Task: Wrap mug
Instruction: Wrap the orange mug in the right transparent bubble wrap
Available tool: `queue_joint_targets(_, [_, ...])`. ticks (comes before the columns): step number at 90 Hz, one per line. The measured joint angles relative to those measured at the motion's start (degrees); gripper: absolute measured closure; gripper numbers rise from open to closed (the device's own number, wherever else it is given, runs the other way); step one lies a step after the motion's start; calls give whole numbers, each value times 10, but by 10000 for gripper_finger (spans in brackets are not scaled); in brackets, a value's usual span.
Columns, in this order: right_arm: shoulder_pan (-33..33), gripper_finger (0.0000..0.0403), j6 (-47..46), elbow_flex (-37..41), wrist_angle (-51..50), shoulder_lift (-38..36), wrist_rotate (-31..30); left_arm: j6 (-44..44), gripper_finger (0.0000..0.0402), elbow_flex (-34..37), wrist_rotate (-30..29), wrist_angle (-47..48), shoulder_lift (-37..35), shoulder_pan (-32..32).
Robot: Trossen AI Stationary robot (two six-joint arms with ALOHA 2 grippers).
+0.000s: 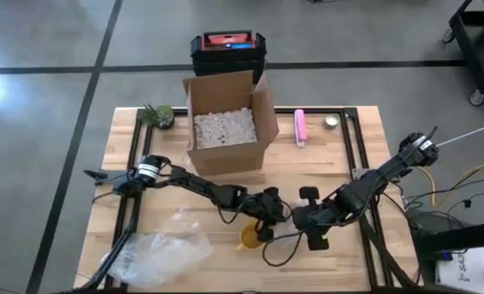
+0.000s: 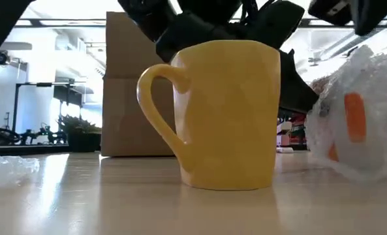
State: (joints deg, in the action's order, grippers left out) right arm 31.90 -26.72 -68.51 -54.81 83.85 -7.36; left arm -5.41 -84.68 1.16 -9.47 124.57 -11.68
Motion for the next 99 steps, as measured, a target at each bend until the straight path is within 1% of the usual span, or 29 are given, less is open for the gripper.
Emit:
queue_joint_targets(28, [-40, 403, 2, 101, 82, 28, 6, 0, 402, 0, 3, 2, -1, 0])
queue_joint_targets(41, [-55, 403, 11, 129, 116, 38, 16, 0, 402, 0, 3, 13, -7, 0])
queue_joint_targets(59, [-57, 403, 14, 136, 134, 37, 14, 0, 402, -2, 4, 56, -56, -3])
queue_joint_targets(71, [-57, 403, 20, 131, 133, 36, 14, 0, 402, -2, 7, 76, -60, -7])
queue_joint_targets(87, [-57, 403, 25, 129, 135, 36, 13, 0, 402, -2, 7, 14, -59, -9])
queue_joint_targets(99, [-57, 403, 28, 129, 137, 36, 10, 4, 402, -2, 6, -10, -58, -3])
